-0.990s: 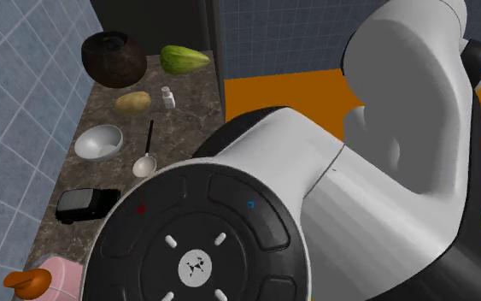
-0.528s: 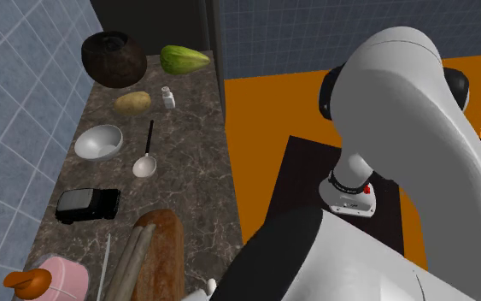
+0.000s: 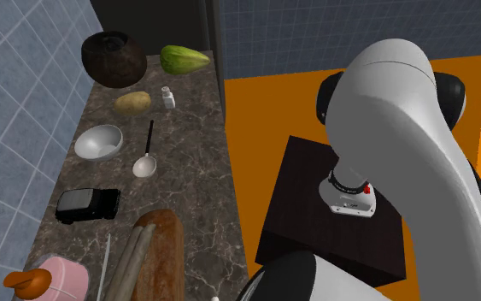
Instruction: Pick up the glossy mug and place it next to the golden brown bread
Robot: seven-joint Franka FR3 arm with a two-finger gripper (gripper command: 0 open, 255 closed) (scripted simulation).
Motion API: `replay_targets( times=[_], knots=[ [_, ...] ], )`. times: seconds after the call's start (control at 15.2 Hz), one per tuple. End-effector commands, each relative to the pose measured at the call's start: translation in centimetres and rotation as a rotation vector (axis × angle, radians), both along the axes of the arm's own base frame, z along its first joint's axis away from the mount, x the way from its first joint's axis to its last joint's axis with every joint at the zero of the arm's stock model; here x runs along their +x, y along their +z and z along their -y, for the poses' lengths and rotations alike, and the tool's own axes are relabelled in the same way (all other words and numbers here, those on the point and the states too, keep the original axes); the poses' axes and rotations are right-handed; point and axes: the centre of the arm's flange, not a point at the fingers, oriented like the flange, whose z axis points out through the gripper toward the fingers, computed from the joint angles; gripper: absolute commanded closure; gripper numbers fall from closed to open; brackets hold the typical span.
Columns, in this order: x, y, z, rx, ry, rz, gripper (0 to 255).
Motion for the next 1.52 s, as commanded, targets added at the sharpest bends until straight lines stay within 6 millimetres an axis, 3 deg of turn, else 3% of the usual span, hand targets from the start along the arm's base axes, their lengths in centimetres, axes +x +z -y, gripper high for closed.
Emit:
replay_targets(
  times=[0.0,1.45],
  knots=[
    [-0.1,-1.1,0.1,0.001,0.000,0.000,255],
    [-0.1,-12.7,0.1,0.001,0.000,0.000,255]
  ],
)
